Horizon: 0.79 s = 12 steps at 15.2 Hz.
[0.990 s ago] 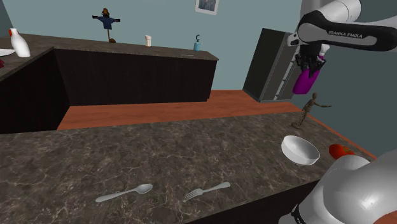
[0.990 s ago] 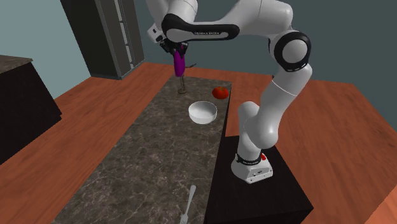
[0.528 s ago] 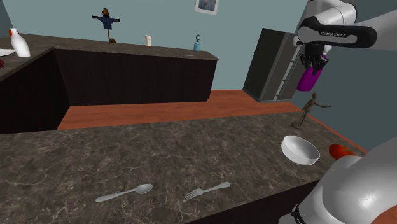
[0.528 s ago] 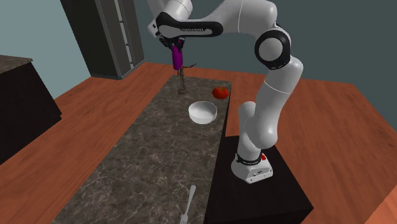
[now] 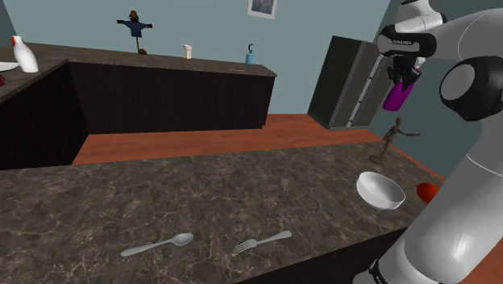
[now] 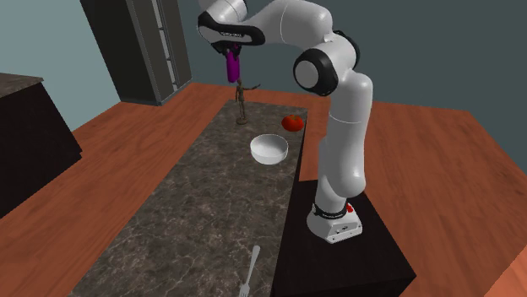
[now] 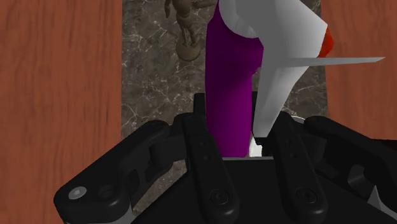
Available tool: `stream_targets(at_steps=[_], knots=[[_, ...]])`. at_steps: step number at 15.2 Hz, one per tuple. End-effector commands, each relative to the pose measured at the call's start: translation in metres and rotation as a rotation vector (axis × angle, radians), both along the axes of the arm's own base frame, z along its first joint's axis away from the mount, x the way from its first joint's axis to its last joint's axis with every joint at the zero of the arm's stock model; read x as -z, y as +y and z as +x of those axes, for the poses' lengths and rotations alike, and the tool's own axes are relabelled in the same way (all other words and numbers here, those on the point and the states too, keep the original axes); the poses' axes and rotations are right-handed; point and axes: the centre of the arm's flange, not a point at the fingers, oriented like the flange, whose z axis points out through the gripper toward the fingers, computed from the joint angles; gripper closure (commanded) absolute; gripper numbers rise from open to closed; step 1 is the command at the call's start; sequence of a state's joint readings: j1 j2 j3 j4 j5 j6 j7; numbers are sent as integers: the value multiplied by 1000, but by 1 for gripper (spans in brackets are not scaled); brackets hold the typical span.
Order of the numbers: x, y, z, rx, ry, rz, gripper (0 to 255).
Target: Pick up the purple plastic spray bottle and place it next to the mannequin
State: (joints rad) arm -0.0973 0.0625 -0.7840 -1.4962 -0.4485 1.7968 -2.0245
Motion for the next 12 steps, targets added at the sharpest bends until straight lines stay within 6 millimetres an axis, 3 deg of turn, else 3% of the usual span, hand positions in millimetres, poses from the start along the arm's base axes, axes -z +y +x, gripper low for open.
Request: stream_targets(at_steps=[1,12], knots=[[1,-25,6,-5,0,0,255],[54,-29,6,-5,0,0,255]])
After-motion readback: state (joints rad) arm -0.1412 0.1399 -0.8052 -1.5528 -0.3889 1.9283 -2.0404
